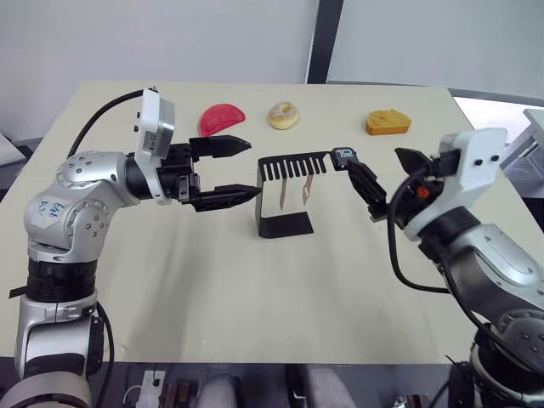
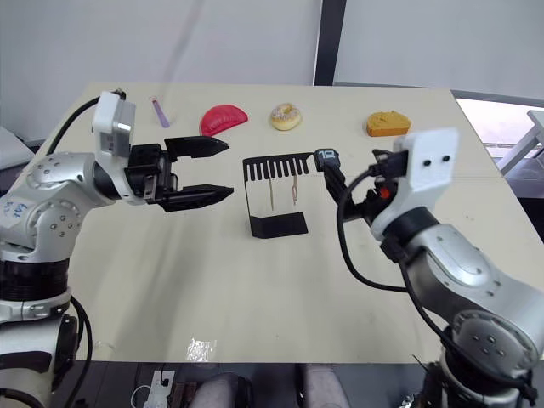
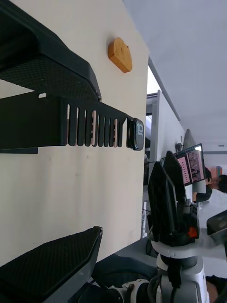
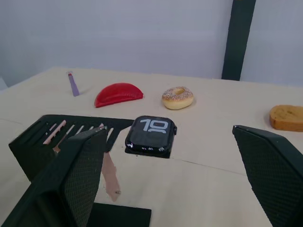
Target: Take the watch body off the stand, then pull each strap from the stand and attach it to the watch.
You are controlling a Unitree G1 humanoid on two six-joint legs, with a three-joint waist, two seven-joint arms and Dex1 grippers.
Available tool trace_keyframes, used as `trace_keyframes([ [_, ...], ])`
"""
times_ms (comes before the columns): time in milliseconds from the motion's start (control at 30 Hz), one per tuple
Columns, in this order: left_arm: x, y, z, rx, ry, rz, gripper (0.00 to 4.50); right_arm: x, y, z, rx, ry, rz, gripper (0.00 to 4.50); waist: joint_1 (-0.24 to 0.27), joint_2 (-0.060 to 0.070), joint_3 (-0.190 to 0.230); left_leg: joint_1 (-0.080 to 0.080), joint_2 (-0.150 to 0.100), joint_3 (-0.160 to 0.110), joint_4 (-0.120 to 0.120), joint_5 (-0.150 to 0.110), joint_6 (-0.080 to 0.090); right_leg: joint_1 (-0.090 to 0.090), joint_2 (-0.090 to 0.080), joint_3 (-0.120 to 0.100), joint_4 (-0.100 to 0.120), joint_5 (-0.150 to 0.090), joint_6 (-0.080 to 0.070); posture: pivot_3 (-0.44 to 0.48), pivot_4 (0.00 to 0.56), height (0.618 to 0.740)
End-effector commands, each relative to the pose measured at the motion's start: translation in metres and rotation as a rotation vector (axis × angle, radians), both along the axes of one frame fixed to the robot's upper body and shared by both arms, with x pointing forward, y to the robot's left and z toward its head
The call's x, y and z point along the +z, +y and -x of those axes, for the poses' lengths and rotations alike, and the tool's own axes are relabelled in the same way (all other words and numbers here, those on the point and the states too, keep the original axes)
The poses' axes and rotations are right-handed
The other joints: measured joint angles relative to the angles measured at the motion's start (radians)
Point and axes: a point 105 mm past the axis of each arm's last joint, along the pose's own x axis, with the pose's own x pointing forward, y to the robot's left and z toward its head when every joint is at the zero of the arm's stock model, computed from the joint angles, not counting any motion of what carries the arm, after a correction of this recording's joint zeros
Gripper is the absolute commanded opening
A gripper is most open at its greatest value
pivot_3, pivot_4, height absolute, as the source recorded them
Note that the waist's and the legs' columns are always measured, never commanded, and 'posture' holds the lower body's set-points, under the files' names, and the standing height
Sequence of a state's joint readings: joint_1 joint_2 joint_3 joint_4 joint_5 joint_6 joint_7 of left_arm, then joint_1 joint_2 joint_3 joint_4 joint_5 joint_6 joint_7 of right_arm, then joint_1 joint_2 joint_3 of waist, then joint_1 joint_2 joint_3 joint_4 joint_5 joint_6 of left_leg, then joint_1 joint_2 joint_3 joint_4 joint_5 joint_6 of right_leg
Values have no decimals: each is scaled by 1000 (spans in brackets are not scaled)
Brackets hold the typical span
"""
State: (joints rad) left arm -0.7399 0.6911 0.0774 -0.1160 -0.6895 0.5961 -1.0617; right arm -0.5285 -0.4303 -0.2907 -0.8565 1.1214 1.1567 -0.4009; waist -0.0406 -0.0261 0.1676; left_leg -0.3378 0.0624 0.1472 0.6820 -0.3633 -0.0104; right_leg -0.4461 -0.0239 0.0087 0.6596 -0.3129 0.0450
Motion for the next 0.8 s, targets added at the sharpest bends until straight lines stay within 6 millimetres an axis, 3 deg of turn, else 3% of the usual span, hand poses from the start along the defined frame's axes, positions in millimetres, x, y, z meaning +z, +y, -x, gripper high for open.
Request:
trace_keyframes([
  [33, 6, 1, 0, -7, -54, 4, 4482, 8, 4, -5, -20, -3, -13, 4500, -1, 0, 0, 0, 0, 0, 0, 0, 0, 0, 0, 0, 0, 0, 0, 0, 150, 737],
  [300, 4, 2, -4, 11, -81, -1, 4482, 11, 13, -24, -77, 59, -5, 4500, -16, 0, 0, -2, 0, -1, 0, 0, 0, -1, -1, 0, 0, 0, 0, 0, 150, 737],
  [800, 5, 6, -1, 19, -86, -4, 4482, 7, 27, -30, -58, 105, 17, 4500, -18, 0, 0, -2, 1, -1, 0, 0, 0, -1, -1, 0, 0, 0, 0, 0, 150, 737],
])
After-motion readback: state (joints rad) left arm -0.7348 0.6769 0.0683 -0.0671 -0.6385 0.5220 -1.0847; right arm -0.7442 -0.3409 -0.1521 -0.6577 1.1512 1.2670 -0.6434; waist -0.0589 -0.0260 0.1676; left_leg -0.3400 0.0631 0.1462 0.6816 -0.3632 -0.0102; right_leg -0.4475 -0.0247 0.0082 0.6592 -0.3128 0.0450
